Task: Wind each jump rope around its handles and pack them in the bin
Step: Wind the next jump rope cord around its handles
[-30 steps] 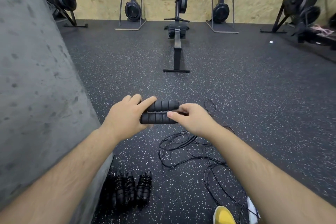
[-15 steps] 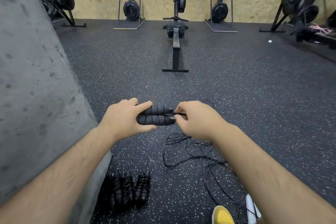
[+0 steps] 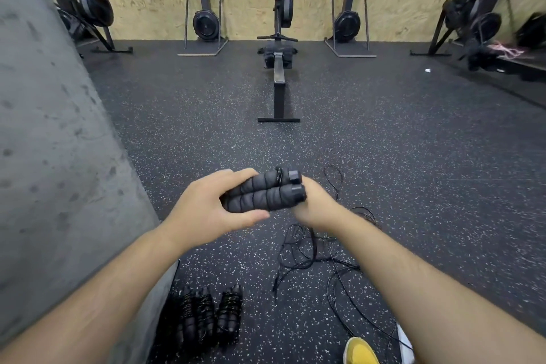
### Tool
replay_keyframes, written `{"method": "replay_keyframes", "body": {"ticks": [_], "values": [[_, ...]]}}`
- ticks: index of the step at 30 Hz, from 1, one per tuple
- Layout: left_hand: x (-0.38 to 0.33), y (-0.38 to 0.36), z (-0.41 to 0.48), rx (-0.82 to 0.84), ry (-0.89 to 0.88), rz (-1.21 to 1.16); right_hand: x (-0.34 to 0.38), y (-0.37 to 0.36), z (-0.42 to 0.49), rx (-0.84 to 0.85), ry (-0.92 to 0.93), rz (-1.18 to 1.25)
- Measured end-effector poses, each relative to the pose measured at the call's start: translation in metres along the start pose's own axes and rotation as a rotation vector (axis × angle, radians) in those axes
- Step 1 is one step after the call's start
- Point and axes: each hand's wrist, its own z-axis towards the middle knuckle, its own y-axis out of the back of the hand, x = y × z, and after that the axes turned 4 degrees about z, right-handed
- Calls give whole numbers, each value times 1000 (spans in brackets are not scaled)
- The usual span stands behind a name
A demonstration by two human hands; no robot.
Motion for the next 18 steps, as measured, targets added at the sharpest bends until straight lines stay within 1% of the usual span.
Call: {"method": "replay_keyframes", "body": {"ticks": [2,5,8,12,14,16,18], "values": [[5,-2,4,-76,55,105,4,-20,-1,42,-61,-30],[25,-2,10,-139,112,362,16,-35,-7,104,-83,-100],[43,-3,12,-126,161,519,27,-35,-11,147,-78,-252],[55,-5,11,-86,172,595,44,-26,-24,241,-85,-359],[57,-6,10,-45,175,621,53,-14,-31,192,-14,-431],[57,-5,10,-6,166,642,59,-3,-33,90,81,-549],[53,-6,11,27,108,663,61,5,-32,3,145,-654]]}}
